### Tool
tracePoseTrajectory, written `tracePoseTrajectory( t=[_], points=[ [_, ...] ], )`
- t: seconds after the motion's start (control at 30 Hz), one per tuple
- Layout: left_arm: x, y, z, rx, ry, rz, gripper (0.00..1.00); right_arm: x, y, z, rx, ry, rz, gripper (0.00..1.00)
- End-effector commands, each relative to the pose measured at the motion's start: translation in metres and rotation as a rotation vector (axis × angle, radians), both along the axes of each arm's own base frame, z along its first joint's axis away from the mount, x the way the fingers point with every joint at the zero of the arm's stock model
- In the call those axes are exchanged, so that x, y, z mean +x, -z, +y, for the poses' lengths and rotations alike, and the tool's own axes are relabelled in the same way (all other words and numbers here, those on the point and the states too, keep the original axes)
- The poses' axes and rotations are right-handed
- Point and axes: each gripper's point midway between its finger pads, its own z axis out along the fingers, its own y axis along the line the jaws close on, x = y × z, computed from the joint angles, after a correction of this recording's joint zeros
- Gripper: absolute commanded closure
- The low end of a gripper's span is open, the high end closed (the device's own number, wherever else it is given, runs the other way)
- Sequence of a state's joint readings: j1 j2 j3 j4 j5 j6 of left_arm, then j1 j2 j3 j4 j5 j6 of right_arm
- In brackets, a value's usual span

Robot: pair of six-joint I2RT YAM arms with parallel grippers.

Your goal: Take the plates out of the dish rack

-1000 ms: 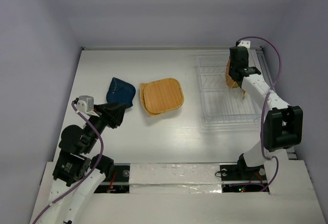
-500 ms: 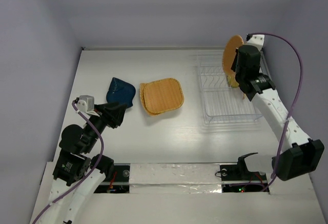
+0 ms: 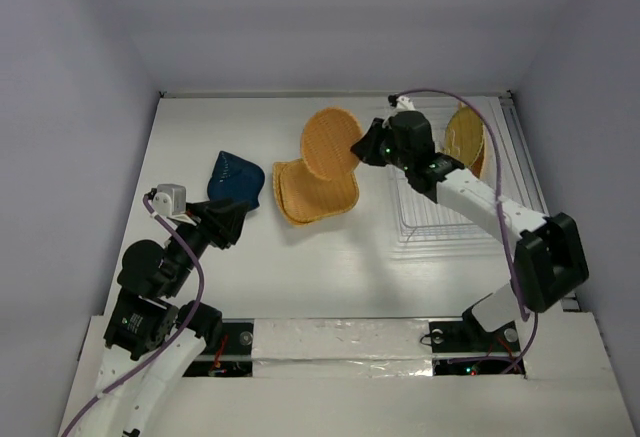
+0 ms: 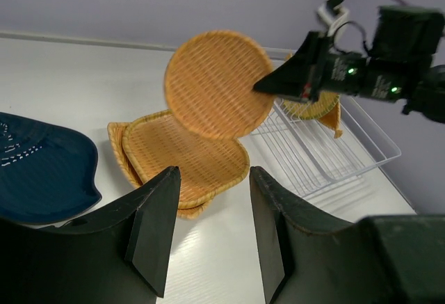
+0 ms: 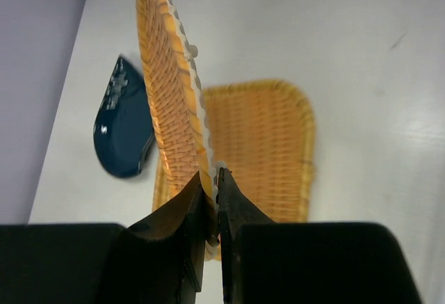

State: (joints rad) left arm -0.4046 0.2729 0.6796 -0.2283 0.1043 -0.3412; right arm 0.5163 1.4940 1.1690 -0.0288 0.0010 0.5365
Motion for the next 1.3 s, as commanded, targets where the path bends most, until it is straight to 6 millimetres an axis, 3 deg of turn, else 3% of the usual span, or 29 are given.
tracePoseTrajectory(
  t=[0.0, 0.13, 0.4, 0.7, 0.73, 0.8, 0.9, 0.97, 1.0, 1.17, 1.2, 1.27],
  points=[
    [0.003, -0.006, -0.004, -0.007, 0.015, -0.03, 0.59, -0.008, -0.024, 0.048, 0.226, -0.162, -0.035, 1.0],
    [0.004, -0.006, -0.002, -0.005, 0.006, -0.03, 0.59, -0.007, 0.018, 0.06, 0.229, -0.17, 0.063, 1.0],
    [0.003, -0.008, -0.002, -0.009, 0.006, -0.036, 0.59, -0.011, 0.072, 0.07, 0.208, -0.185, 0.184, 0.99],
    [0.002, -0.008, -0.002, -0.01, 0.006, -0.039, 0.58, -0.017, 0.095, 0.066, 0.131, -0.155, 0.236, 0.73],
    [0.002, -0.008, -0.002, -0.011, 0.006, -0.04, 0.58, -0.014, 0.096, 0.062, 0.103, -0.142, 0.224, 0.63],
    [0.002, -0.009, -0.001, -0.01, 0.006, -0.042, 0.58, -0.018, 0.102, 0.059, 0.058, -0.127, 0.243, 0.54],
    [0.001, -0.009, -0.002, -0.011, 0.008, -0.042, 0.58, -0.023, 0.101, 0.057, 0.005, -0.112, 0.233, 0.37],
    [0.001, -0.01, -0.001, -0.013, 0.006, -0.046, 0.58, -0.023, 0.094, 0.053, -0.027, -0.075, 0.204, 0.2],
    [0.001, -0.009, -0.001, -0.012, 0.006, -0.043, 0.58, -0.026, 0.094, 0.051, -0.052, -0.059, 0.201, 0.18],
    [0.001, -0.01, -0.002, -0.013, 0.009, -0.046, 0.59, -0.033, 0.071, 0.032, -0.129, 0.035, 0.148, 0.16],
    [0.0, -0.01, -0.002, -0.011, 0.011, -0.047, 0.58, -0.035, 0.055, 0.028, -0.117, 0.044, 0.119, 0.17],
    [0.0, -0.01, -0.002, -0.012, 0.011, -0.048, 0.58, -0.034, 0.041, 0.013, -0.138, 0.097, 0.078, 0.31]
  ],
)
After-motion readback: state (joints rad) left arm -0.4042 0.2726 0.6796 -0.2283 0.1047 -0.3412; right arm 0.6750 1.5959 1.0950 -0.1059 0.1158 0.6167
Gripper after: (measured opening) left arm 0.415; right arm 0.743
